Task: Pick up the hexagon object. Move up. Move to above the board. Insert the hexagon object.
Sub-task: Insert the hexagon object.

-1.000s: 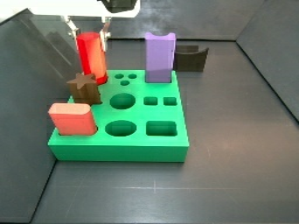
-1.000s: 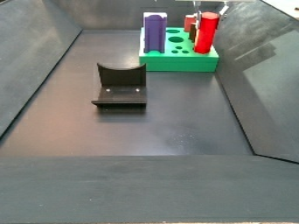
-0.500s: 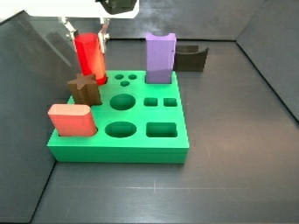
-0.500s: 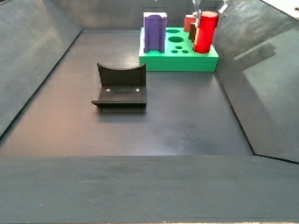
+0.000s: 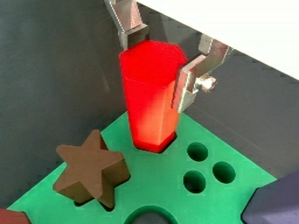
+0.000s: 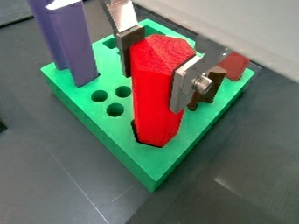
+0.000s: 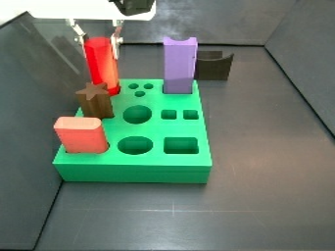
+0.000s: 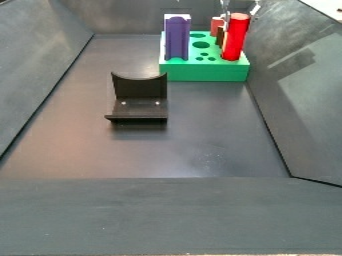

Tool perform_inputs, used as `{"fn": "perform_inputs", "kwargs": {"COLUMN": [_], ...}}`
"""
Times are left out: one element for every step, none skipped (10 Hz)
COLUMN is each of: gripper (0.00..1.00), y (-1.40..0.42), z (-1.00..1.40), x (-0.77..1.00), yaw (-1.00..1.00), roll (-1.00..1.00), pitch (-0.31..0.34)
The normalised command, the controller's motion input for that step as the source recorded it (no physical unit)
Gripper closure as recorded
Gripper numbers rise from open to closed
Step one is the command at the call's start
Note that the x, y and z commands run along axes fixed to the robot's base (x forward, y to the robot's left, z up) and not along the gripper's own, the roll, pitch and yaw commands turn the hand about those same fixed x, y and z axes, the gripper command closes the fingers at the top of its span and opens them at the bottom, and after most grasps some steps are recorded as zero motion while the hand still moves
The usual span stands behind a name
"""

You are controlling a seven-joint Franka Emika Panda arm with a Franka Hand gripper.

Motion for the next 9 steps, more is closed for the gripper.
{"fn": "perform_inputs", "kwargs": {"gripper": [1.0, 1.0, 1.0, 1.0, 1.0, 1.0, 1.0, 1.0, 1.0], "y": [0.0, 0.0, 0.0, 0.0, 0.0, 0.0, -0.03, -0.04, -0.01], "z": [-0.63, -0.61, -0.51, -0.65, -0.72, -0.84, -1.0, -1.0, -0.81], "x": [0.0, 0.0, 0.0, -0.01, 0.0, 0.0, -0.05, 0.0, -0.08], "yaw": [0.09, 0.09, 0.07, 0.08, 0.08, 0.08, 0.15, 0.16, 0.2], "roll": [0.09, 0.1, 0.09, 0.11, 0.11, 0.13, 0.18, 0.14, 0.17], "pitch": [0.0, -0.007, 0.0, -0.019, -0.024, -0.036, -0.026, -0.043, -0.039]}}
